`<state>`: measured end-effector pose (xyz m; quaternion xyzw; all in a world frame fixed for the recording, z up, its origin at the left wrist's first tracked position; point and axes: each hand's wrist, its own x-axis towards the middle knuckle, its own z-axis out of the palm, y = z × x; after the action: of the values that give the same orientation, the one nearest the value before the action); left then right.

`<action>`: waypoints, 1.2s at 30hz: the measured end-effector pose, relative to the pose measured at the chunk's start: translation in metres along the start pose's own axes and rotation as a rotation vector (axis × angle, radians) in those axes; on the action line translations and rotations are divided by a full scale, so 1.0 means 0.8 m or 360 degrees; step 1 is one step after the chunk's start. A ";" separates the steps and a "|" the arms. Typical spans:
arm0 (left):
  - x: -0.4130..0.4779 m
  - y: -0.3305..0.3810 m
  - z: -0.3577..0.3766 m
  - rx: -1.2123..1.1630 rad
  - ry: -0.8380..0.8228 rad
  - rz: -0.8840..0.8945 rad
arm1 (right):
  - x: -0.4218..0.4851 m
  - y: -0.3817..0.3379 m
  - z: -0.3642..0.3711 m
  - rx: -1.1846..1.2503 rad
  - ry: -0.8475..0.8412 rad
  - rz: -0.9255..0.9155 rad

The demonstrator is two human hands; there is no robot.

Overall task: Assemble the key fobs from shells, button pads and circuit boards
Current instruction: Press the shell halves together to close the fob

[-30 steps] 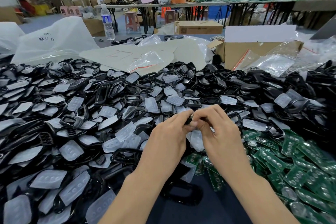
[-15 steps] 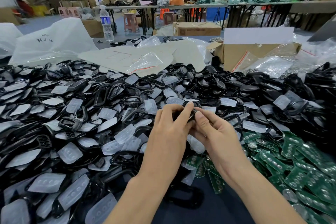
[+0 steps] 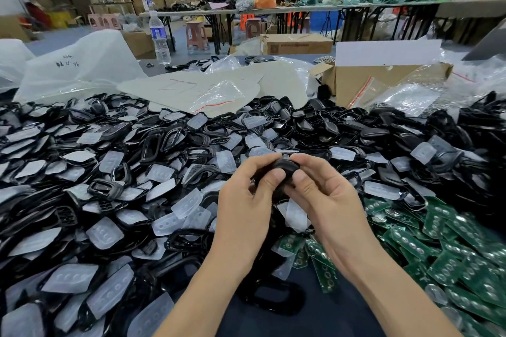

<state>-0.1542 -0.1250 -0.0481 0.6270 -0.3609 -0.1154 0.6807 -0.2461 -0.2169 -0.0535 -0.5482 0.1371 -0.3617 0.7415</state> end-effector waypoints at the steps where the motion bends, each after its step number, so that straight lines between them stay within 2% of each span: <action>1: 0.000 0.001 0.000 -0.0018 -0.0002 0.0006 | -0.001 -0.001 0.000 -0.0073 -0.0005 -0.0036; 15: -0.005 0.006 0.001 -0.0155 -0.0204 0.0087 | -0.006 -0.007 0.002 -0.0385 0.0079 -0.0291; 23: -0.006 0.007 0.002 -0.0170 -0.0091 0.0173 | -0.009 -0.004 0.005 -0.0388 0.0086 -0.0334; 32: -0.007 0.005 0.002 -0.0077 -0.0039 0.0214 | -0.011 -0.002 0.004 -0.0876 0.0145 -0.0591; 36: -0.008 0.003 0.002 -0.0023 -0.0022 0.0208 | -0.010 0.002 0.002 -0.0913 0.0169 -0.0608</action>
<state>-0.1606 -0.1214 -0.0479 0.5963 -0.4051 -0.0777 0.6887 -0.2504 -0.2100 -0.0560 -0.7304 0.1665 -0.4687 0.4681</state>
